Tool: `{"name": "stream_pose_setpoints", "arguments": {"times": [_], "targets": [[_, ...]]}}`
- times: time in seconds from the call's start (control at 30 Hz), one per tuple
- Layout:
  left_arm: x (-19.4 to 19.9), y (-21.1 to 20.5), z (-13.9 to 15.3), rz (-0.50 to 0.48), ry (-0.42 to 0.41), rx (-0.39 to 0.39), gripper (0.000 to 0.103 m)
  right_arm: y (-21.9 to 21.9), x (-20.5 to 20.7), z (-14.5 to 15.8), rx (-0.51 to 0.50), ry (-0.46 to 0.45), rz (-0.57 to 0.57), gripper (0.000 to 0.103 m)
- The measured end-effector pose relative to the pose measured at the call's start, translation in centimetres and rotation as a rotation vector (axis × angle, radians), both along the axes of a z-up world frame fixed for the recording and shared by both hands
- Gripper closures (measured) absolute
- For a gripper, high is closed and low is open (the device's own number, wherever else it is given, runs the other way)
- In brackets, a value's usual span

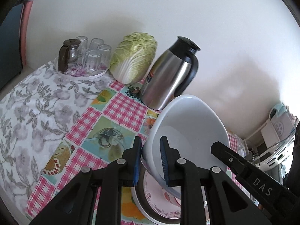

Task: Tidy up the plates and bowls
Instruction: 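Lift the square bowl and carry it over the steel tray, then lower the square bowl into the strawberry bowl in the tray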

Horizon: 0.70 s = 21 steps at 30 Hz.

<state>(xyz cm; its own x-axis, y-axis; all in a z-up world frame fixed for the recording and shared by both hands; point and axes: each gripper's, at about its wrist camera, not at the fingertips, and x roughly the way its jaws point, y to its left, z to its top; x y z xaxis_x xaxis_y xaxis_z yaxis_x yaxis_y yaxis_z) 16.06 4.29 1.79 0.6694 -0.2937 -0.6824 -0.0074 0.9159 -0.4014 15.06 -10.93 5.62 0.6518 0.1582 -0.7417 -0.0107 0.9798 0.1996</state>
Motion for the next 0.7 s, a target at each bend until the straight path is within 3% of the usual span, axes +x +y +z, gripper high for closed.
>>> {"name": "stream_pose_setpoints", "arguments": {"times": [0.7], "targets": [[-1.4,-7.3,2.0,-0.093,-0.052,0.11,0.082,-9.3,-4.2,-0.7,0.183,-0.06,-0.078,0.091]]}}
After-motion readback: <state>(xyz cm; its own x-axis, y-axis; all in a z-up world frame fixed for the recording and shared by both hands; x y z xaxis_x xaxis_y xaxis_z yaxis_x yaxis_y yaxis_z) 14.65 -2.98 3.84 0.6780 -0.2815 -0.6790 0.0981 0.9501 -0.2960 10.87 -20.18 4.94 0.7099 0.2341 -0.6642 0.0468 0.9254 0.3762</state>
